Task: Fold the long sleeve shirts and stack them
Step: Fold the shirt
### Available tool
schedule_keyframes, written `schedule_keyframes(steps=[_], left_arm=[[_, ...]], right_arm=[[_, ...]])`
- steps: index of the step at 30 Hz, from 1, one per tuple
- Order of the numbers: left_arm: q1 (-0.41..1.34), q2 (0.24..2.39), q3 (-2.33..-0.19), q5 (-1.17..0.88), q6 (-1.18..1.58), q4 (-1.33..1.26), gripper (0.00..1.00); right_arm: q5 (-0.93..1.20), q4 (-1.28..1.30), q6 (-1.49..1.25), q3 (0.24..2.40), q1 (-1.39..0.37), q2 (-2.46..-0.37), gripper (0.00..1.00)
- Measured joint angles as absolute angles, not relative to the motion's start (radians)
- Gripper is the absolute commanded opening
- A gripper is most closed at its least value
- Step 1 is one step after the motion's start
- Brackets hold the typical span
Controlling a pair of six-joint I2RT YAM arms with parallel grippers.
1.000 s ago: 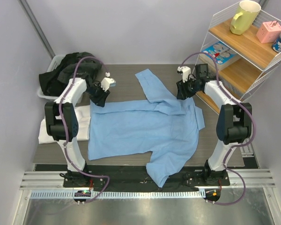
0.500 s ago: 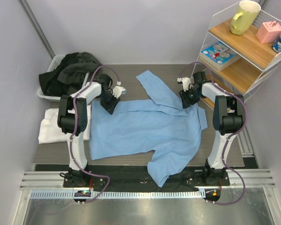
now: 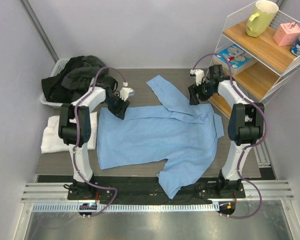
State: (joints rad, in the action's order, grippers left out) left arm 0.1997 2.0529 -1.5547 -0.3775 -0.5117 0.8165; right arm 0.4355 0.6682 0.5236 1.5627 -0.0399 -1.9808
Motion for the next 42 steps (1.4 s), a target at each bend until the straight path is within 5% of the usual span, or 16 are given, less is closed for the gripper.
schedule_keyframes(steps=[4, 5, 7, 16, 29, 36, 37, 40, 42], left_arm=[[0.18, 1.928, -1.512, -0.459, -0.505, 0.758, 0.55], [0.176, 1.896, -1.51, -0.476, -0.5, 0.747, 0.87], [0.17, 1.821, -1.51, -0.52, -0.483, 0.705, 0.99], [0.095, 1.671, -1.641, -0.69, -0.261, 0.621, 1.0], [-0.044, 1.573, -1.635, -0.694, -0.163, 0.563, 1.0], [-0.039, 1.562, -1.717, -0.636, -0.198, 0.612, 1.0], [-0.039, 1.562, -1.729, -0.622, -0.201, 0.62, 1.0], [-0.039, 1.562, -1.749, -0.591, -0.201, 0.634, 1.0], [-0.039, 1.562, -1.75, -0.569, -0.193, 0.635, 1.0]], right_arm=[[0.459, 0.633, 0.454, 1.682, -0.099, -1.98, 0.82], [0.459, 0.618, 0.438, 1.718, -0.118, -1.991, 0.82], [0.452, 0.595, 0.409, 1.822, -0.15, -2.041, 0.83], [0.395, 0.507, 0.316, 2.282, -0.218, -2.489, 0.89], [0.306, 0.427, 0.296, 2.291, -0.271, -2.599, 0.82], [0.256, 0.437, 0.326, 2.304, -0.301, -2.612, 0.63], [0.244, 0.449, 0.339, 2.318, -0.306, -2.617, 0.47], [0.214, 0.473, 0.375, 2.348, -0.314, -2.627, 0.18], [0.203, 0.48, 0.396, 2.349, -0.318, -2.628, 0.09]])
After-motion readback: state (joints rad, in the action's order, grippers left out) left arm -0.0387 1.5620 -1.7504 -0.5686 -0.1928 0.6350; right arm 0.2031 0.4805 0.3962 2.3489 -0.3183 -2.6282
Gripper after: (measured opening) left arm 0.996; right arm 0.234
